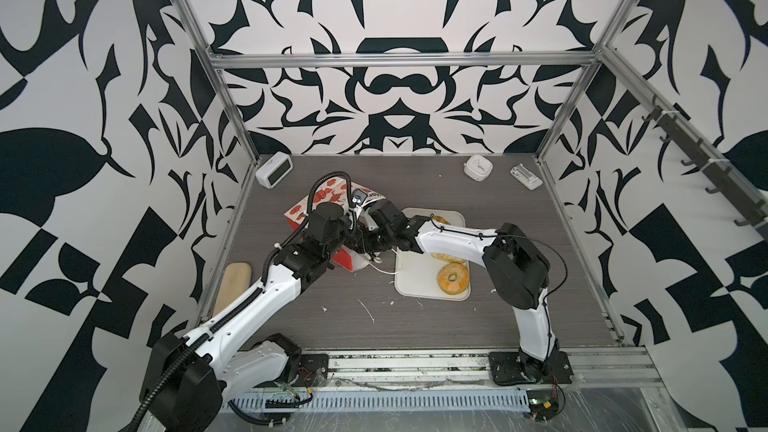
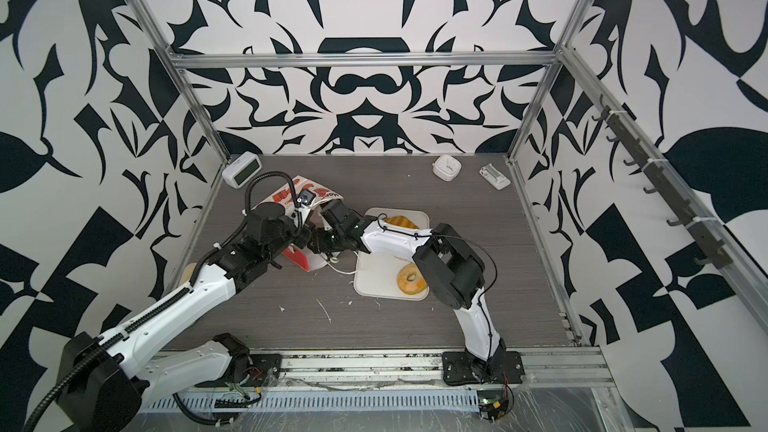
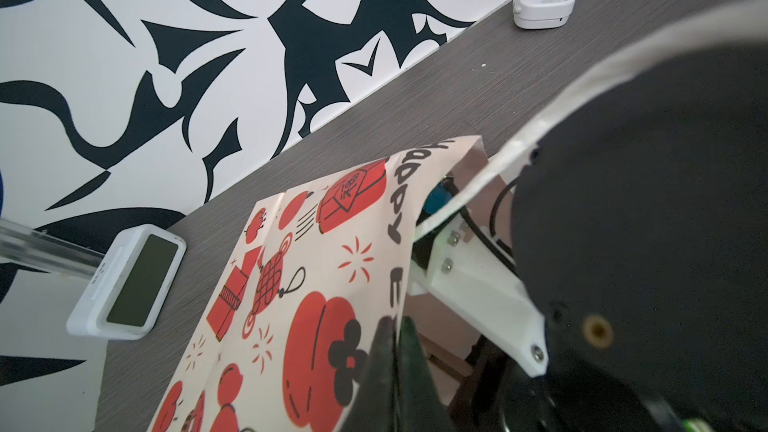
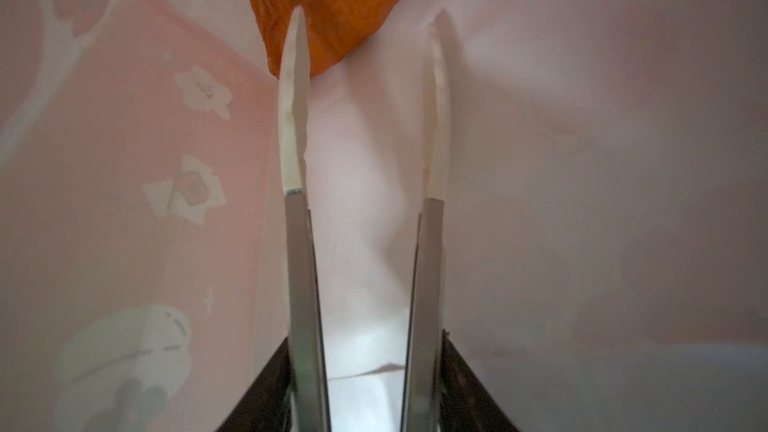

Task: Take the fake bread out of the paper bag
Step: 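Close the tongs on the orange triangular bread inside the bag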

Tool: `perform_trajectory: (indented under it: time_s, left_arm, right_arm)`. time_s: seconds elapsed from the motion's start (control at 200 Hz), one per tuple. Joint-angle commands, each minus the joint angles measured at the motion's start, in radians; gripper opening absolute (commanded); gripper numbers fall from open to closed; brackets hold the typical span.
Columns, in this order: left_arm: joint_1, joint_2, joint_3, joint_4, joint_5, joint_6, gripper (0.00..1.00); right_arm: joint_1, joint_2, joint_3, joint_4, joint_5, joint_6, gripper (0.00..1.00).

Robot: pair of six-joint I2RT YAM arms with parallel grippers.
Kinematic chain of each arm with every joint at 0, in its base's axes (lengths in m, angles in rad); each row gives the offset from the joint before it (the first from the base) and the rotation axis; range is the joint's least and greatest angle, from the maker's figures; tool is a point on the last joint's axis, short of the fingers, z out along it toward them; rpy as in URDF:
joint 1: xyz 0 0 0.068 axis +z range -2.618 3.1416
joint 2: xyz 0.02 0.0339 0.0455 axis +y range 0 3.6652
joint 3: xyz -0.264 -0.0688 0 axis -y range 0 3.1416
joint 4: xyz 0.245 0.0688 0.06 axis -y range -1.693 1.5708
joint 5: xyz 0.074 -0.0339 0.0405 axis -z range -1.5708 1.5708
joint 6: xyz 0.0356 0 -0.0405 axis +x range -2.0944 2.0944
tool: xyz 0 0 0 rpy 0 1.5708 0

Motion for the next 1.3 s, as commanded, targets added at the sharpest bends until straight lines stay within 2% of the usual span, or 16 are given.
perform_trajectory:
  time_s: [0.0,0.21,0.74,0.835,1.1,1.3]
  left_arm:
    - [-0.003,-0.013,0.000,0.018,0.027,-0.018,0.06]
    - [-0.003,-0.014,-0.001,0.018,0.032,-0.024,0.06]
    - [-0.003,-0.019,-0.012,0.025,0.047,-0.041,0.06]
    - [-0.003,-0.026,-0.015,0.024,0.045,-0.042,0.06]
    - [-0.003,-0.034,-0.023,0.021,0.038,-0.044,0.06]
    - [-0.002,-0.032,-0.023,0.019,0.028,-0.043,0.06]
  right_arm:
    - [-0.007,-0.027,0.051,0.094,-0.014,0.033,0.53]
    - [-0.015,-0.010,0.068,0.111,0.006,0.046,0.53]
    - [-0.014,0.114,0.229,0.091,0.031,0.076,0.50]
    - [-0.015,0.121,0.231,0.092,0.043,0.082,0.45]
    - [-0.016,0.124,0.215,0.106,0.040,0.089,0.23]
    - [-0.016,0.084,0.152,0.118,0.057,0.077,0.15]
